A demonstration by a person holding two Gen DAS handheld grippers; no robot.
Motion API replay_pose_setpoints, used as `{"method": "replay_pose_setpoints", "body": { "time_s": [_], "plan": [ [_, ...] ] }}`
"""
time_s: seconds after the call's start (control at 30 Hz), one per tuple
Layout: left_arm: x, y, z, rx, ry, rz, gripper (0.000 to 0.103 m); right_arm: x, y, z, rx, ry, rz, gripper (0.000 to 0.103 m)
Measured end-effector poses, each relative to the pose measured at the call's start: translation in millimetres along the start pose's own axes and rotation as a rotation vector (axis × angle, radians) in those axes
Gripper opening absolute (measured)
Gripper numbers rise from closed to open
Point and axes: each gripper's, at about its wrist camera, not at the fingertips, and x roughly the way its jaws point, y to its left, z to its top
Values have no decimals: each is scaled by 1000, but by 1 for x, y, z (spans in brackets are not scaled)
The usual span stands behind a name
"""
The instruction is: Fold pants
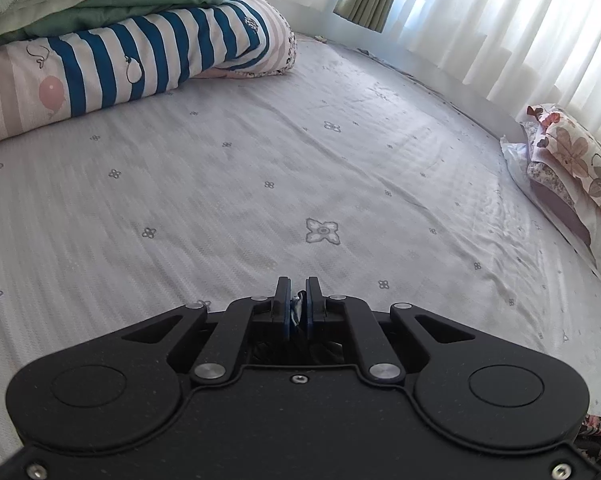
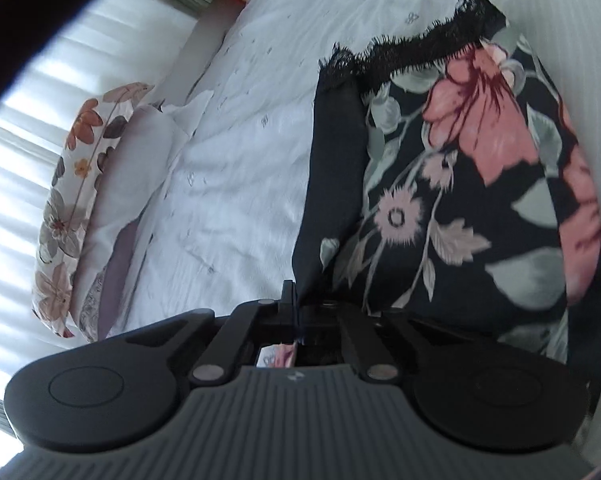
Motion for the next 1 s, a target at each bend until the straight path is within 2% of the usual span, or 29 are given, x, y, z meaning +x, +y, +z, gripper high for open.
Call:
{"method": "replay_pose_setpoints", "body": {
  "time_s": [0.1, 0.27, 0.47, 0.63, 0.8, 0.83, 0.87, 1.0],
  "plan": [
    [-4, -4, -1, 10, -5, -7, 7, -15, 12, 4, -72, -30, 10, 2],
    [-29, -4, 3, -6, -13, -51, 7, -95, 38, 35, -187, -101, 64, 2],
    [-84, 7, 5, 24, -30, -102, 7, -198, 32, 68, -325, -150, 5, 2],
    [-119, 33, -19, 49, 32, -114, 6, -292, -32, 77, -313, -152, -29, 2],
    [-141, 70, -60, 45, 115, -98, 6, -368, -119, 64, -296, -128, -92, 2],
    [-148, 79, -67, 43, 120, -101, 6, -368, -119, 64, -296, -128, -92, 2],
    [-154, 87, -74, 50, 126, -96, 6, -391, -151, 57, -294, -133, -124, 2],
    [-169, 119, -95, 62, 146, -38, 1, -422, -209, 43, -259, -123, -196, 2]
  ]
}}
